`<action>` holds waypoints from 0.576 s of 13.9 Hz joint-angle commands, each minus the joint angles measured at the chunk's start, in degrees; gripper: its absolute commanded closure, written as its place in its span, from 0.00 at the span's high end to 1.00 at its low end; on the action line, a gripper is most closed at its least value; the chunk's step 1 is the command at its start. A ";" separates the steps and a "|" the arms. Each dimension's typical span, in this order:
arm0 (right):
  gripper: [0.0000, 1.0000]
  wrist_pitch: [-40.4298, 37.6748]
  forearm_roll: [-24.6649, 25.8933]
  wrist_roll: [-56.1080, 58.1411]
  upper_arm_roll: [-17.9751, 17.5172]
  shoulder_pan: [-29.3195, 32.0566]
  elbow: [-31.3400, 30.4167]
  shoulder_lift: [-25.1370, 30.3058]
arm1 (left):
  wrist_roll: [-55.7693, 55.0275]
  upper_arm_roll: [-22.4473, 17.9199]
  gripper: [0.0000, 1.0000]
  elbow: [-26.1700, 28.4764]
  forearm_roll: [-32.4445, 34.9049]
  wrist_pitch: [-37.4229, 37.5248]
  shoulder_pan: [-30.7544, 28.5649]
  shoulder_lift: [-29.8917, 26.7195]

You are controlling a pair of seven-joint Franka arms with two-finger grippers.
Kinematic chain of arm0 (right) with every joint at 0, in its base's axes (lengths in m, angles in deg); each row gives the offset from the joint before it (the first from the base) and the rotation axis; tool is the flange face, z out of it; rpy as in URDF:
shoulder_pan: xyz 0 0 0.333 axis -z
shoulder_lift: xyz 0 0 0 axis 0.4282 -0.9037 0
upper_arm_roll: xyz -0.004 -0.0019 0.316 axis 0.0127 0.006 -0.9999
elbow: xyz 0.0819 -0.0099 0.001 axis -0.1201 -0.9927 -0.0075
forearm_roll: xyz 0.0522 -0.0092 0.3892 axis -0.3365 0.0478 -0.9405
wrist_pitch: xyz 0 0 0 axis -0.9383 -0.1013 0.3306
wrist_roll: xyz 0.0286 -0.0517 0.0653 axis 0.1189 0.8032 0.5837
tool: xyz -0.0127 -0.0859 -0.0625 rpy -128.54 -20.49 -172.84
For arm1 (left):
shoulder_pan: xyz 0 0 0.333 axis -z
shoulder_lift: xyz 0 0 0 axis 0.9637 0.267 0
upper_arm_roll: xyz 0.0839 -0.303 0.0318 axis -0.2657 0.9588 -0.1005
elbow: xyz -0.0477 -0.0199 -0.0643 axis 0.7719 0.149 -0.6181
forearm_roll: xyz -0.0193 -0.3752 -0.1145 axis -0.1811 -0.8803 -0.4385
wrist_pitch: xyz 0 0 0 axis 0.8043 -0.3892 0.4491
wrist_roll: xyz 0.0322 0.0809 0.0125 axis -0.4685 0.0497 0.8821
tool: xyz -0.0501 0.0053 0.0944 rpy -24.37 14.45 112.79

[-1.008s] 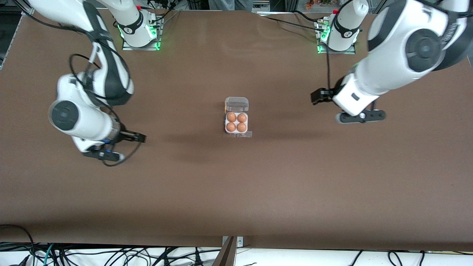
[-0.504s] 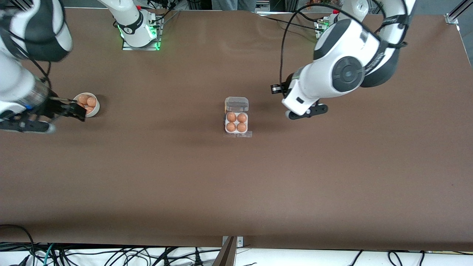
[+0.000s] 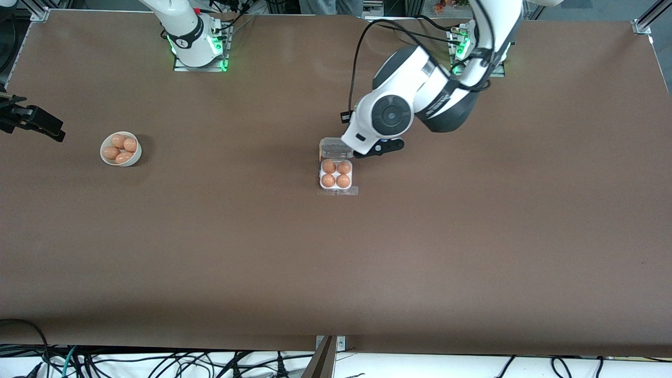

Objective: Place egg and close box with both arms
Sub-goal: 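Bring the left gripper onto the open carton lid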

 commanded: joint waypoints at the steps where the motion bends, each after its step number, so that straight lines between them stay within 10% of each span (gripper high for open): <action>1: 1.00 5.60 -1.34 0.64 -0.46 0.64 -3.26 0.81 | -0.58 -0.67 0.00 -4.59 -1.54 0.83 2.49 5.18; 8: 1.00 5.27 -6.26 0.64 -1.07 2.13 -4.43 1.60 | 5.48 -0.67 0.00 -4.68 -0.84 -6.98 6.09 8.88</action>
